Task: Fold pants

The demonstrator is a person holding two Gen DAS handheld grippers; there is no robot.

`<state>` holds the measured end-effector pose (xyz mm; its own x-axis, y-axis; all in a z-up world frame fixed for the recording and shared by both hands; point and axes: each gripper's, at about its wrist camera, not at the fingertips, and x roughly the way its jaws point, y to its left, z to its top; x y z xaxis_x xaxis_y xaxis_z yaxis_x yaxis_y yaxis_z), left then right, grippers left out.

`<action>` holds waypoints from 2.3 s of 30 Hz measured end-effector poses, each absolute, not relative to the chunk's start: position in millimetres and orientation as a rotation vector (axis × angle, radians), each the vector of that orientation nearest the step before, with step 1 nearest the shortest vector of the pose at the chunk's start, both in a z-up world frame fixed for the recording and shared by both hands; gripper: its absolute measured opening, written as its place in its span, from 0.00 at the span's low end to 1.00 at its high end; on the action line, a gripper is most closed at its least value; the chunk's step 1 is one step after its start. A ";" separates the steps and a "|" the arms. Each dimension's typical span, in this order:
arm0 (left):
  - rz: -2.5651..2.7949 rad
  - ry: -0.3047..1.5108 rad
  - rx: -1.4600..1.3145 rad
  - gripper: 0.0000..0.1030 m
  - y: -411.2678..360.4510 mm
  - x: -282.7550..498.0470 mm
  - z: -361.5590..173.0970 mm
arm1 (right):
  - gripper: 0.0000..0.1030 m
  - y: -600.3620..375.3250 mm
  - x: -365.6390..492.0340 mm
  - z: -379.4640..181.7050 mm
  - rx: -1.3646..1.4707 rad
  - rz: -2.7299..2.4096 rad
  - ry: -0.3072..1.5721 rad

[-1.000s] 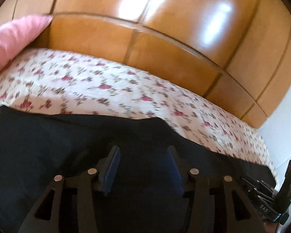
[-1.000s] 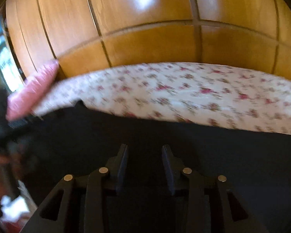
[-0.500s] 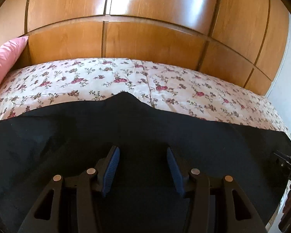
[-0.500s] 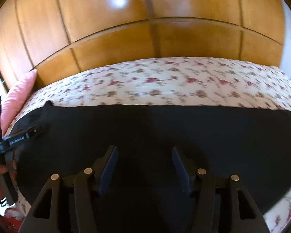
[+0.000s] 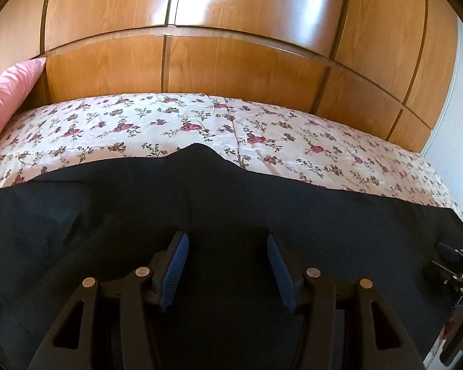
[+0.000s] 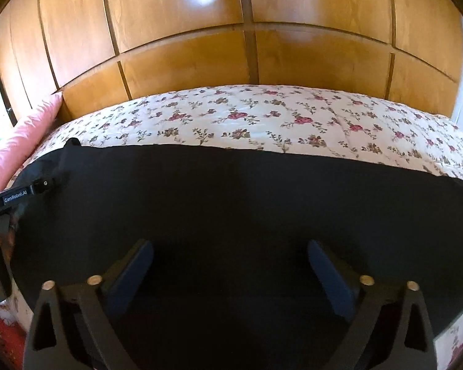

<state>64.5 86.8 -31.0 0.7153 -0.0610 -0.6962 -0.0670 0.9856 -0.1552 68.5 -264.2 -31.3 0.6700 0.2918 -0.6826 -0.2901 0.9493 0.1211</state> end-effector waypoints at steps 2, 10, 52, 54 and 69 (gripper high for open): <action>0.005 0.775 -0.173 0.53 86.2 64.4 -31.2 | 1.00 -264.7 68.7 -30.9 0.018 0.316 0.783; 0.007 0.772 -0.177 0.53 85.8 63.5 -31.3 | 1.00 -274.3 59.2 -22.6 0.028 0.376 0.794; 0.006 0.767 -0.178 0.53 86.5 62.8 -31.1 | 0.47 -543.8 46.1 -48.9 0.950 -0.023 0.576; 0.006 0.767 -0.178 0.53 86.6 62.7 -31.1 | 0.35 -541.8 51.7 -47.6 0.916 -0.023 0.603; -0.016 0.756 -0.226 0.53 91.9 61.3 -31.9 | 0.25 -483.9 43.8 41.9 0.730 0.003 0.503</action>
